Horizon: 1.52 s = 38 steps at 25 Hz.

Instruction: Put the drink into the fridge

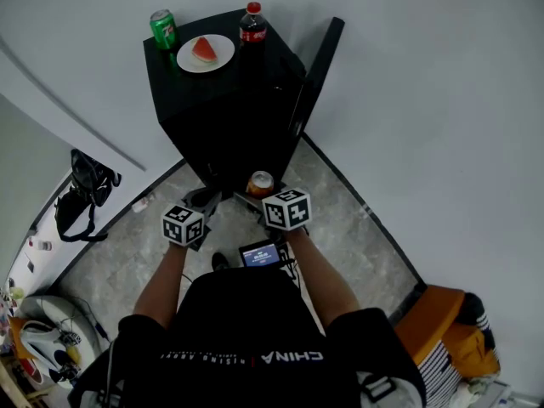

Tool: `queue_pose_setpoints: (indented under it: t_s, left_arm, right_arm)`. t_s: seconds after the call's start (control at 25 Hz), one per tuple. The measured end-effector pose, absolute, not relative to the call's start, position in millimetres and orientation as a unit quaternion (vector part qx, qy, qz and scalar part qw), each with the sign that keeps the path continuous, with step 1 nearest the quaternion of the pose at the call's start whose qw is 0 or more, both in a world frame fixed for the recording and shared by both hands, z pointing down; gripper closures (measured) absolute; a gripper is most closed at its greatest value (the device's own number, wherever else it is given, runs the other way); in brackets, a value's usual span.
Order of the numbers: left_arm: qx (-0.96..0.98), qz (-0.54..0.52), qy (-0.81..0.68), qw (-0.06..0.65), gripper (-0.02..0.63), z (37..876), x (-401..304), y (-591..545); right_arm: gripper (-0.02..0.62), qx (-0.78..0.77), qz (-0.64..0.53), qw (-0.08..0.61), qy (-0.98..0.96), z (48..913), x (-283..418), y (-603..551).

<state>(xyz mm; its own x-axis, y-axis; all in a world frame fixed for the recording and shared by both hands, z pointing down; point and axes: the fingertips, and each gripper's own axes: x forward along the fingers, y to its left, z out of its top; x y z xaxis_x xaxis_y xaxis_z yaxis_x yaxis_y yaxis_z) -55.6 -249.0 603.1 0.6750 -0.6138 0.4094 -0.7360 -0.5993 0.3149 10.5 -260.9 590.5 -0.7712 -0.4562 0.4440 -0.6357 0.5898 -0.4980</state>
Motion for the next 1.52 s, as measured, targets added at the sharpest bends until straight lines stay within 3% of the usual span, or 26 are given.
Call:
queue_pose_setpoints:
  t_s: [0.64, 1.52]
  left_arm:
    - [0.867, 0.111, -0.422, 0.24, 0.592, 603.6, -60.2, -292.5]
    - [0.798, 0.117, -0.554, 0.205, 0.592, 689.2, -61.2, -428.6]
  right_arm:
    - [0.236, 0.296, 0.308, 0.186, -0.885, 614.0, 27.9, -307.7]
    - [0.236, 0.335, 0.227, 0.171, -0.898, 695.1, -24.3, -468.0]
